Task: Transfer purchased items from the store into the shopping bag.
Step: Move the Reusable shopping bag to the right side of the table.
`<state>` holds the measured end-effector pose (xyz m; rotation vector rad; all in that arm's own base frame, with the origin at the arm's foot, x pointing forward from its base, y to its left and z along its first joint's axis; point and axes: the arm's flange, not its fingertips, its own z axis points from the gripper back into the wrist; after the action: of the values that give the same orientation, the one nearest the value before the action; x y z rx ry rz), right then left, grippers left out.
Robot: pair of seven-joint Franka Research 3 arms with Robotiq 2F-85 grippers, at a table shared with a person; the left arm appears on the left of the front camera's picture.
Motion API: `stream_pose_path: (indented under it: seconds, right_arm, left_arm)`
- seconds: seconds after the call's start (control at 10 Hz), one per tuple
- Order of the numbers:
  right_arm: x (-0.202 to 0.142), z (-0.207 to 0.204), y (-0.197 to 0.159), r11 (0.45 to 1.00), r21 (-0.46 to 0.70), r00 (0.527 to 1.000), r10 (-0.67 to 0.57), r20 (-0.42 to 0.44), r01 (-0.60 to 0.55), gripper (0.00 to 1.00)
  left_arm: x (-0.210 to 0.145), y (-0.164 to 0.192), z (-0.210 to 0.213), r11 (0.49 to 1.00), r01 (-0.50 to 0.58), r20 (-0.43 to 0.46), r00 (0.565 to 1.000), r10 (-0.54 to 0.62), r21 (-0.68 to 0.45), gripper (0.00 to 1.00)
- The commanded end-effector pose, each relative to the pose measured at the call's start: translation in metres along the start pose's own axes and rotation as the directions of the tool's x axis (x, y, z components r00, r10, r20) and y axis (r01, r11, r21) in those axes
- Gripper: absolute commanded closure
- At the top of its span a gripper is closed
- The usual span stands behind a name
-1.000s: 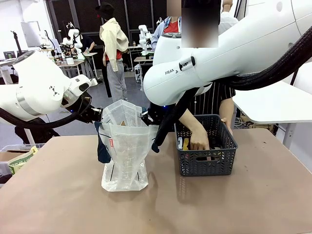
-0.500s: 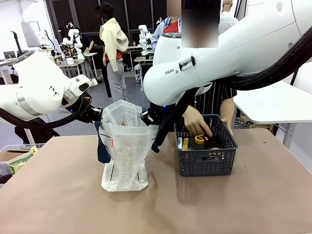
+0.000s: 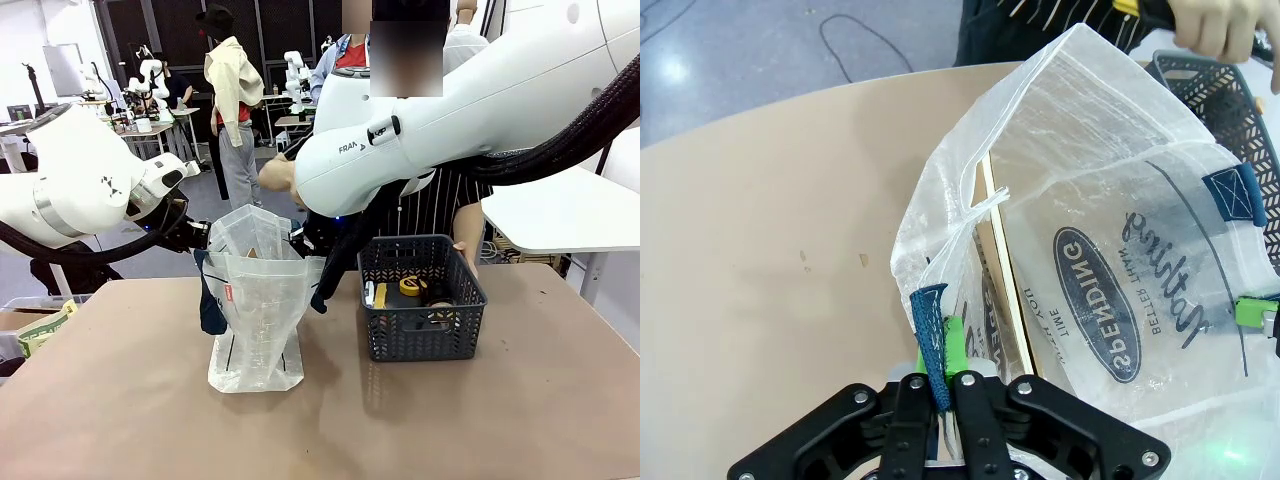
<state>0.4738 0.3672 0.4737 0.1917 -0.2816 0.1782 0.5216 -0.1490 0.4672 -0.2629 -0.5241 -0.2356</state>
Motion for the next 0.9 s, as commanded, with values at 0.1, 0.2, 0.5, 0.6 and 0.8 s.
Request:
stream_pose_path:
  seconds: [0.1, 0.2, 0.5, 0.6, 0.8]
  right_arm:
    - [-0.0008, 0.0003, -0.0001, 1.0, 0.006, 1.0, -0.002, -0.004, 0.002, 1.0]
    - [-0.0008, 0.0003, -0.0001, 1.0, 0.006, 1.0, -0.002, -0.004, 0.002, 1.0]
    - [-0.0008, 0.0003, -0.0001, 1.0, 0.006, 1.0, -0.002, -0.004, 0.002, 1.0]
    - [-0.0008, 0.0003, -0.0001, 1.0, 0.006, 1.0, -0.002, -0.004, 0.002, 1.0]
    - [-0.0008, 0.0003, -0.0001, 1.0, 0.006, 1.0, -0.002, -0.004, 0.002, 1.0]
  left_arm:
    - [-0.0024, 0.0008, 0.0032, 1.0, -0.001, 0.002, 1.0, 0.001, 0.002, 1.0]
    - [-0.0024, 0.0008, 0.0032, 1.0, -0.001, 0.002, 1.0, 0.001, 0.002, 1.0]
    - [-0.0024, 0.0008, 0.0032, 1.0, -0.001, 0.002, 1.0, 0.001, 0.002, 1.0]
    - [-0.0024, 0.0008, 0.0032, 1.0, -0.001, 0.002, 1.0, 0.001, 0.002, 1.0]
    - [-0.0024, 0.0008, 0.0032, 1.0, -0.001, 0.002, 1.0, 0.001, 0.002, 1.0]
